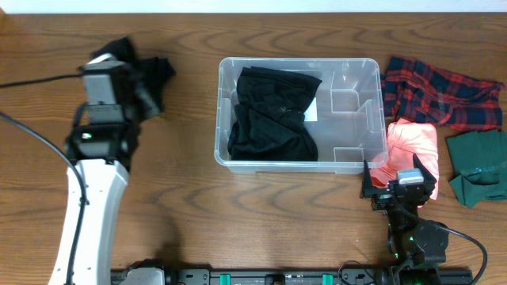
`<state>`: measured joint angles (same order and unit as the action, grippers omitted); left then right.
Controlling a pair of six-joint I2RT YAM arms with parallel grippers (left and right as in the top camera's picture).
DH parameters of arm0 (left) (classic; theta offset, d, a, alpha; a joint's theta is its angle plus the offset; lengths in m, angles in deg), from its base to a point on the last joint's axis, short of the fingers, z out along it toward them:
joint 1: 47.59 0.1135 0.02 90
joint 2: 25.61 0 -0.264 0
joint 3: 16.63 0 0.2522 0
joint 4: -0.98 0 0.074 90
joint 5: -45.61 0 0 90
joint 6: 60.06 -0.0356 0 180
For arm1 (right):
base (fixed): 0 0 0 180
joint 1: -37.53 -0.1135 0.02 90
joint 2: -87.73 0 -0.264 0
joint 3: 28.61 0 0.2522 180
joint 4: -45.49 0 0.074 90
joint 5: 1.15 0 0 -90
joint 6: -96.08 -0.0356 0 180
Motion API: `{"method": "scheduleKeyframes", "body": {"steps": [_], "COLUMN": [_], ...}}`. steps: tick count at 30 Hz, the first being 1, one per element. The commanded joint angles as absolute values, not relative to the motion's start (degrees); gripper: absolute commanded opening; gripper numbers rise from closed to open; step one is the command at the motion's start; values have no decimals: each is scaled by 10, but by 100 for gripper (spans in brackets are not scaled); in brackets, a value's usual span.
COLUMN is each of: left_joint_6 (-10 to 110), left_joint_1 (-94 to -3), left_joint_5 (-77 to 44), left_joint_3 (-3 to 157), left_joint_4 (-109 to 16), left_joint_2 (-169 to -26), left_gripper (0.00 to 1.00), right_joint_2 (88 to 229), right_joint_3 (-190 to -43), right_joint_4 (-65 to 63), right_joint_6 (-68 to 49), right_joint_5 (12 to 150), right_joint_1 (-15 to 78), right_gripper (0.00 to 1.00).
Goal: Pack container
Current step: 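Lift the rolled black garment and carry it into the bin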
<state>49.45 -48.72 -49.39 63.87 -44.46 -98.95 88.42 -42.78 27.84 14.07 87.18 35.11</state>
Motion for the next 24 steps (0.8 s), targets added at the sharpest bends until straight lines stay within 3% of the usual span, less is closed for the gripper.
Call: {"method": "scheduleKeyframes", "body": {"steps": [1,15,24], "left_joint_6": [473,440,146], "left_joint_1": [-549,-822,-933], "left_joint_5": [-463,-463,-463], "left_joint_3": [679,688,688], "left_joint_4": [-428,-310,-229], "left_joint_2": [-980,-1005,-1079], "left_gripper": [6,6,6], "right_joint_2": [882,882,882], "right_joint_3": [-427,-427,-427], "right_joint_4": [276,276,276], "right_joint_6": [145,145,145], "right_joint_5": [872,872,872], "right_joint_1": [356,356,356], "right_gripper": [99,99,99]}}
